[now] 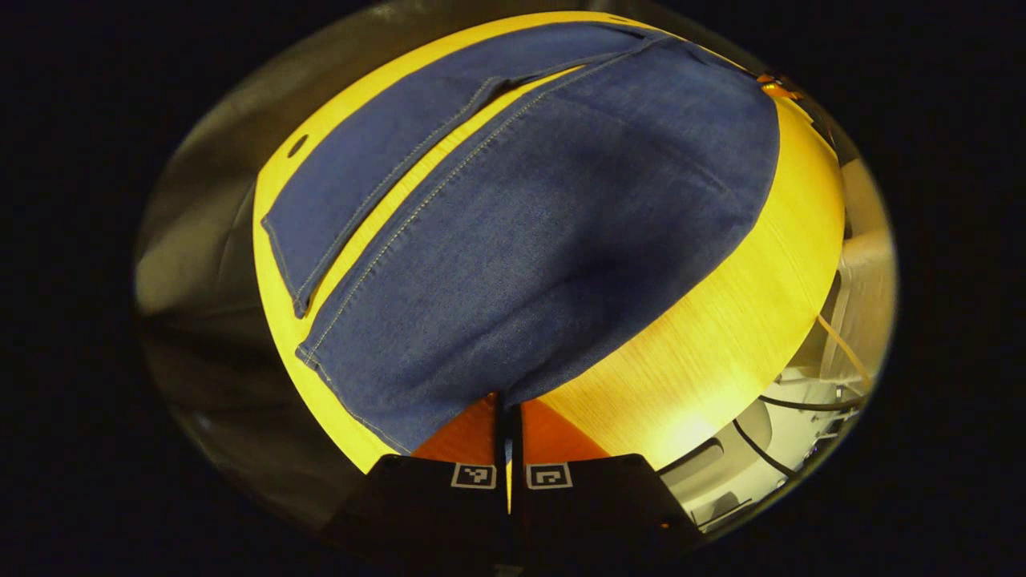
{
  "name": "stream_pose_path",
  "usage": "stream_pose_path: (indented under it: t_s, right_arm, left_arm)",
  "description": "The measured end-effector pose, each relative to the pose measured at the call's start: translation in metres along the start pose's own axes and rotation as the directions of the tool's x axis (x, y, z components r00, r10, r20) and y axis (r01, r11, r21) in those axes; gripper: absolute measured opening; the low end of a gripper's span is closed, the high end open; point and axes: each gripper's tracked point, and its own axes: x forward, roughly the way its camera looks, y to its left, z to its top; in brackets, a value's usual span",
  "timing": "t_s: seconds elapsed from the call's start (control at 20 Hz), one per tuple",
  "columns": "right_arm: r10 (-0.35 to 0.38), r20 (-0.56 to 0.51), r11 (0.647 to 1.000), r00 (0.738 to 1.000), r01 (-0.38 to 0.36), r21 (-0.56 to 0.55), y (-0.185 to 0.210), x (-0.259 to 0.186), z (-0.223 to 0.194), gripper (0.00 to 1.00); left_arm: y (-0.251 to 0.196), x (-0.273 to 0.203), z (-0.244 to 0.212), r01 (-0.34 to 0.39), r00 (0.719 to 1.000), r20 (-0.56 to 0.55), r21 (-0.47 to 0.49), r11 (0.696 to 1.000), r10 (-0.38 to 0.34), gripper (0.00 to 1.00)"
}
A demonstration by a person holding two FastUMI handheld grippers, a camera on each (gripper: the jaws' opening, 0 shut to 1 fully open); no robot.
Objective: Grasp the waist and the cuffs of the jeans and fold them to make the two legs overlap; first hold the waist and fold one-third of the jeans toward the cuffs, then hold the cuffs and fold the remaining one-third in the same direction to finish folding.
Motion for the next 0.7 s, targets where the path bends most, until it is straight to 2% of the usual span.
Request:
stream_pose_path:
  t_s: [0.05,0.15,0.4,0.6,0.65,0.7]
  right_arm:
    - [-0.019,0.009,1.000,1.000,0.019,0.010,0.000,-0.004,0.002,0.00]
    - [-0.047,0.027,0.998,0.999,0.046,0.034,0.000,-0.018,0.007,0.03]
    - [-0.096,0.073,0.990,0.993,0.087,0.112,0.008,-0.061,0.019,0.03]
    - [-0.142,0.121,0.981,0.982,0.123,0.149,0.009,-0.093,0.050,0.03]
    - [-0.150,0.134,0.979,0.980,0.128,0.160,0.006,-0.102,0.058,0.00]
    - [-0.161,0.150,0.976,0.975,0.136,0.168,0.003,-0.108,0.069,0.03]
  left_arm:
    - [0.000,-0.001,0.001,-0.011,1.000,0.026,-0.027,1.000,0.011,0.00]
    - [0.000,-0.005,0.001,-0.017,0.998,0.062,-0.094,0.995,0.023,0.00]
    - [0.014,-0.037,0.017,-0.082,0.979,0.177,-0.124,0.989,0.104,0.00]
    - [0.025,-0.081,0.050,-0.150,0.945,0.270,-0.150,0.977,0.187,0.00]
    - [0.028,-0.090,0.060,-0.158,0.933,0.296,-0.168,0.973,0.202,0.00]
    - [0.034,-0.097,0.068,-0.163,0.920,0.324,-0.192,0.968,0.219,0.00]
